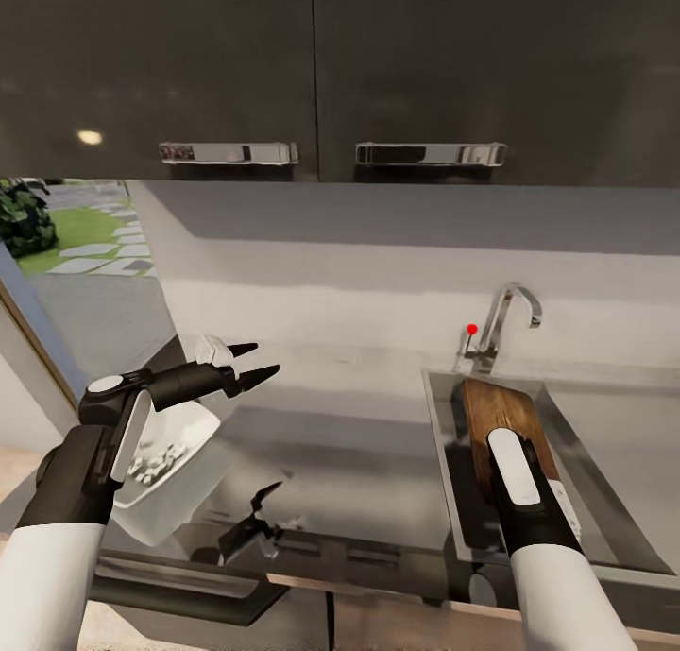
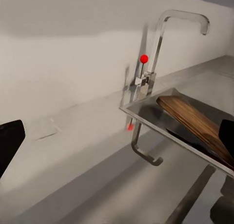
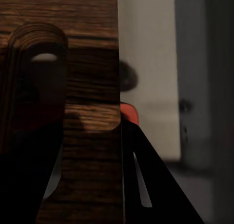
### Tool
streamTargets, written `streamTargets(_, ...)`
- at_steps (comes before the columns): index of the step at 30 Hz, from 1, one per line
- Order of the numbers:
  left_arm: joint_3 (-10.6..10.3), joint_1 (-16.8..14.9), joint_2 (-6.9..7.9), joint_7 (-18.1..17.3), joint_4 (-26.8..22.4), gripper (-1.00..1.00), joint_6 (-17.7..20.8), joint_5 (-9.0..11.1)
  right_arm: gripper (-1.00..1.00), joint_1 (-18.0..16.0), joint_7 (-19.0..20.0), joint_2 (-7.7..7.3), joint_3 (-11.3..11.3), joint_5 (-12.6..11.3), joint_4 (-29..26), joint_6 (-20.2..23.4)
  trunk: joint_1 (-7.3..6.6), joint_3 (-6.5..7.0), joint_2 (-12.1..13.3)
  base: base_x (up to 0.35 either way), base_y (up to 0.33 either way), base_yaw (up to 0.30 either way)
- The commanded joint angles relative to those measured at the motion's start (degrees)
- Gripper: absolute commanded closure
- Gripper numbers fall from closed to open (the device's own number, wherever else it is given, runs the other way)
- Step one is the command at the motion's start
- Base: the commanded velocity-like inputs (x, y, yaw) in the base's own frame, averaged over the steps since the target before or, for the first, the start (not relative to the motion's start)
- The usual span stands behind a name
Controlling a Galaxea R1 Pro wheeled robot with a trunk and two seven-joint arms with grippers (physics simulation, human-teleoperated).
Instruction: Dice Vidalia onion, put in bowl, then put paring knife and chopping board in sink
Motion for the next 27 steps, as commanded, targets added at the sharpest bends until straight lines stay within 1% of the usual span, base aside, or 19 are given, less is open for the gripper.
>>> streamTargets(1,0.0,0.0,0.01,-0.1,0.0,-1.00,0.5,0.3,1.00,-0.1,-0.1,0.04,-0.1,-0.1,-0.1,-0.3,0.01,-0.17,-0.1,0.000,0.000,0.000)
streamTargets(27,0.0,0.0,0.01,-0.1,0.0,-1.00,0.5,0.3,1.00,-0.1,-0.1,0.04,-0.1,-0.1,-0.1,-0.3,0.01,-2.53,-0.1,0.000,0.000,0.000)
